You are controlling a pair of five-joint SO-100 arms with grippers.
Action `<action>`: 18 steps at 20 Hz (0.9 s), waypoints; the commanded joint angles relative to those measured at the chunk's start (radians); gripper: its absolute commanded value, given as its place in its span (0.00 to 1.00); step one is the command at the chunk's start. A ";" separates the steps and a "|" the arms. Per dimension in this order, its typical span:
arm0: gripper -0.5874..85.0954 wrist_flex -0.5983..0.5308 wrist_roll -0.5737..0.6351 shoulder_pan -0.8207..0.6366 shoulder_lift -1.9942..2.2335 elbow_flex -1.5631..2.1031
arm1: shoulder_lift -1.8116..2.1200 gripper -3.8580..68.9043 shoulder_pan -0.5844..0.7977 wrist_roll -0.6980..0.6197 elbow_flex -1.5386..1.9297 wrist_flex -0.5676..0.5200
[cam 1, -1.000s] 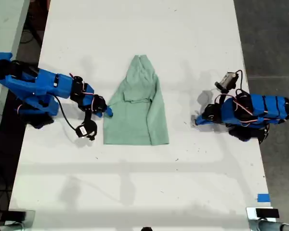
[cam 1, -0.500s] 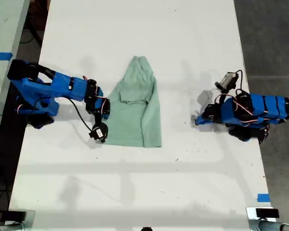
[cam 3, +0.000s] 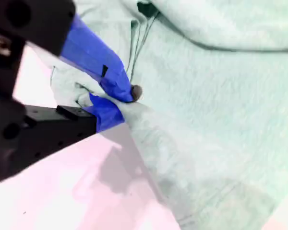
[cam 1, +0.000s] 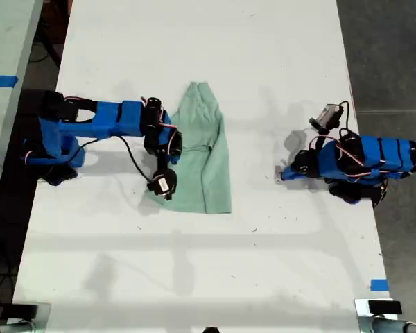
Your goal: Fold t shirt
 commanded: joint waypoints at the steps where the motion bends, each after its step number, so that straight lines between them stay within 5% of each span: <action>1: 0.00 0.005 0.038 -0.028 -0.044 -0.190 | 0.005 0.02 -0.009 -0.021 0.014 -0.031; 5: 0.00 -0.127 0.112 -0.054 -0.129 -0.233 | 0.005 0.02 -0.009 -0.021 0.014 -0.032; 7: 0.19 -0.215 0.123 -0.054 -0.178 -0.241 | 0.005 0.02 -0.009 -0.023 0.014 -0.032; 10: 0.22 -0.270 0.130 -0.051 -0.198 -0.241 | 0.005 0.02 -0.009 -0.026 0.014 -0.032; 11: 0.19 -0.270 0.143 -0.051 -0.189 -0.241 | 0.005 0.02 -0.009 -0.026 0.012 -0.032; 12: 0.01 -0.272 0.166 -0.051 -0.167 -0.241 | 0.005 0.02 -0.009 -0.028 0.012 -0.032; 18: 0.00 -0.163 0.247 -0.081 0.235 -0.135 | 0.005 0.02 -0.009 -0.028 0.012 -0.034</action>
